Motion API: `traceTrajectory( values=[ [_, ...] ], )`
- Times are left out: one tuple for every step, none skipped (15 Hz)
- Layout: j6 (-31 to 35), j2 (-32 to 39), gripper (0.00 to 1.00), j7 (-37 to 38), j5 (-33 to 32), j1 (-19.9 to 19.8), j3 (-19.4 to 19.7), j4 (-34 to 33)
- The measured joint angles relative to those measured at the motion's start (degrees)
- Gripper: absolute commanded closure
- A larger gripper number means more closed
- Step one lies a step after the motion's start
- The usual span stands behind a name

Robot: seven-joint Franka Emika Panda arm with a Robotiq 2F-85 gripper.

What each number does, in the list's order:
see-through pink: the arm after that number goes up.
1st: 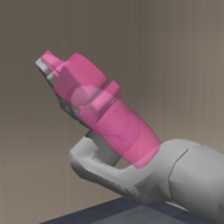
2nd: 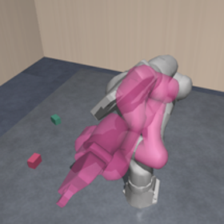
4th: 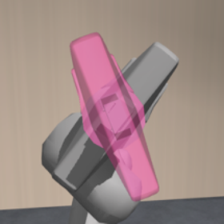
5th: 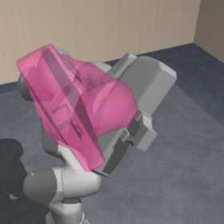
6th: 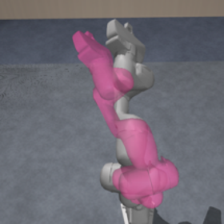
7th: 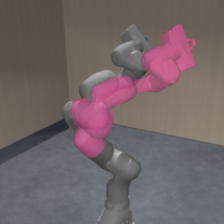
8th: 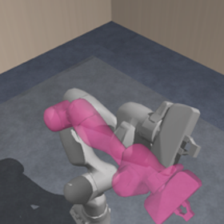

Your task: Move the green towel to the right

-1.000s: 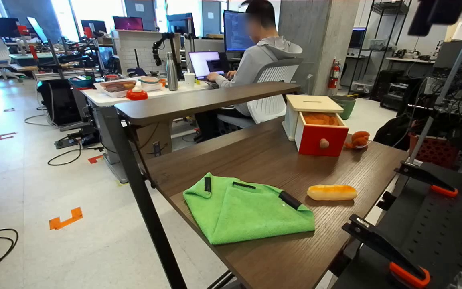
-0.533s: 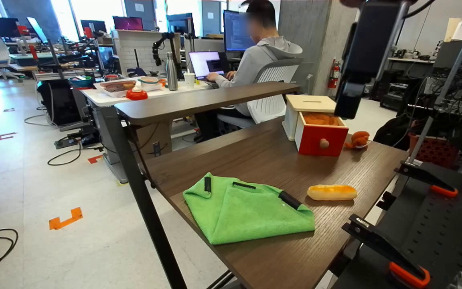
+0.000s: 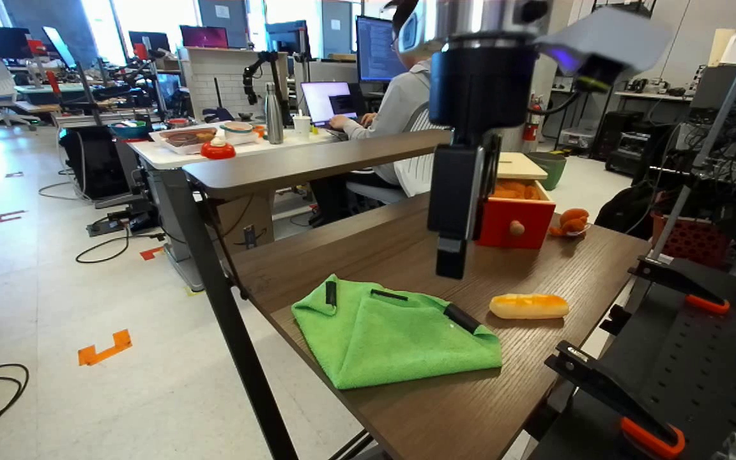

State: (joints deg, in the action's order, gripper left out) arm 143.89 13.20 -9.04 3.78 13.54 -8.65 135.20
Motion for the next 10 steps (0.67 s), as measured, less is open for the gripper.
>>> traceTrajectory(
  values=[
    [-0.02, 2.5, 0.0, 0.46, -0.25, -0.01, 0.0, -1.85],
    [-0.06, 4.89, 0.0, 0.86, -0.52, -0.01, 0.0, -3.6],
    [-0.08, 7.05, 0.0, 1.37, -1.16, -0.01, 0.0, -5.14],
    [-0.08, 9.19, 0.0, 2.04, -2.11, 0.0, 0.0, -6.61],
    [-0.08, 11.09, 0.0, 2.73, -3.06, 0.05, 0.01, -7.91],
    [-0.08, 12.79, 0.0, 3.27, -3.97, 0.12, 0.01, -9.07],
    [-0.08, 14.31, 0.0, 3.78, -4.8, 0.19, 0.01, -10.14],
    [-0.09, 15.65, 0.0, 4.16, -5.42, 0.29, 0.01, -11.08],
    [-0.09, 16.69, 0.0, 4.56, -5.97, 0.39, 0.01, -11.78],
    [-0.1, 17.62, 0.0, 4.93, -6.51, 0.48, 0.01, -12.41]
  ],
)
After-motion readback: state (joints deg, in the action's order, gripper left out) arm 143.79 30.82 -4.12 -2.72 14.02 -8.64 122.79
